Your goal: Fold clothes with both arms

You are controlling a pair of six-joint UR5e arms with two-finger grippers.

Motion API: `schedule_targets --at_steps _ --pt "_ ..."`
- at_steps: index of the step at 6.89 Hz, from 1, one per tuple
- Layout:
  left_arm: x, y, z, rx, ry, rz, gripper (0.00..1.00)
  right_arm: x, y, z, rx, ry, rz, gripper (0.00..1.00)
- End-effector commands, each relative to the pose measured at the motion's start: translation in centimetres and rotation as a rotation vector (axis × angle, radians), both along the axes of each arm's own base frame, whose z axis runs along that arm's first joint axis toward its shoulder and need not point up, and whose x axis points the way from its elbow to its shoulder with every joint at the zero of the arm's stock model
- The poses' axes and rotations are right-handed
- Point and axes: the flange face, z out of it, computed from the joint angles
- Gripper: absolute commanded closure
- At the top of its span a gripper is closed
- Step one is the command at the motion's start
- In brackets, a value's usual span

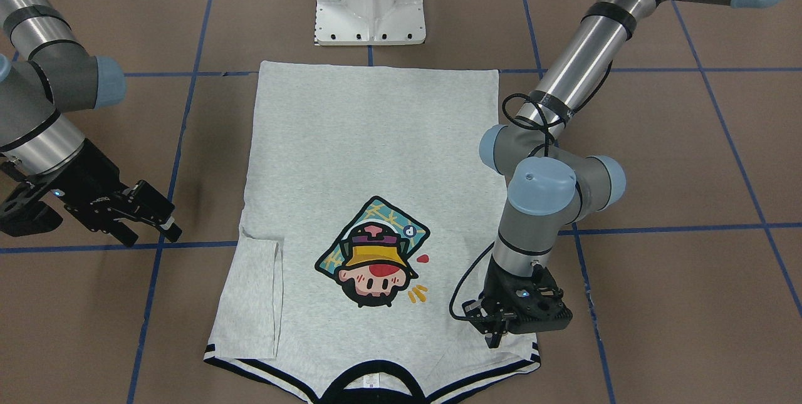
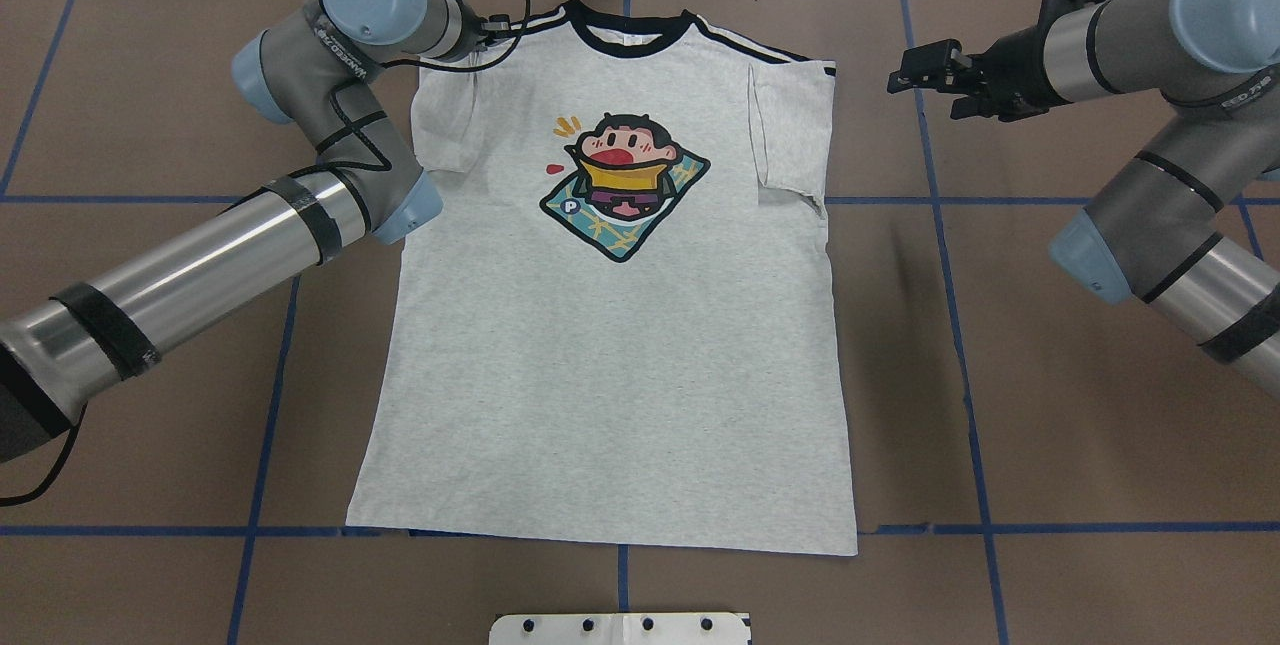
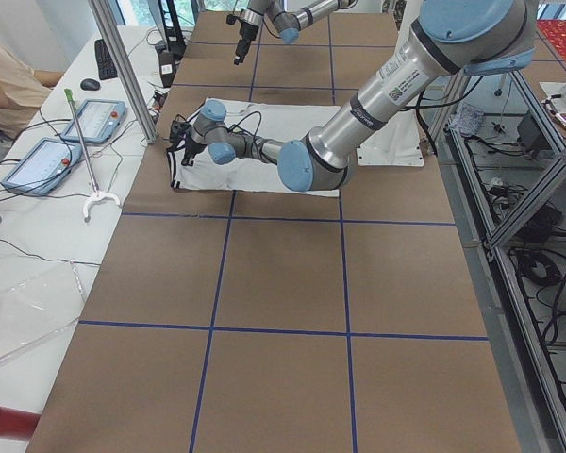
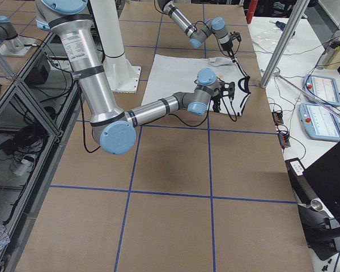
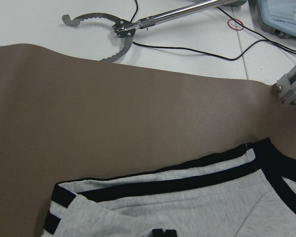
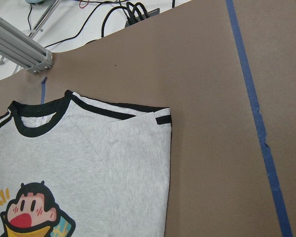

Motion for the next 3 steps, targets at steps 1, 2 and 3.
schedule_targets --at_steps 1,2,3 --pt "0.7 0.1 0.9 0.020 0.013 0.000 0.96 -0.2 -0.2 -0.1 0.000 0.000 -0.001 0.00" --pt "0.7 0.2 0.5 0.024 0.020 0.004 0.45 -0.3 -0.1 -0.6 0.004 -0.005 0.000 0.00" --pt "0.5 0.5 -1.3 0.043 0.048 0.013 0.33 -0.8 -1.0 -2.7 0.001 -0.013 0.018 0.00"
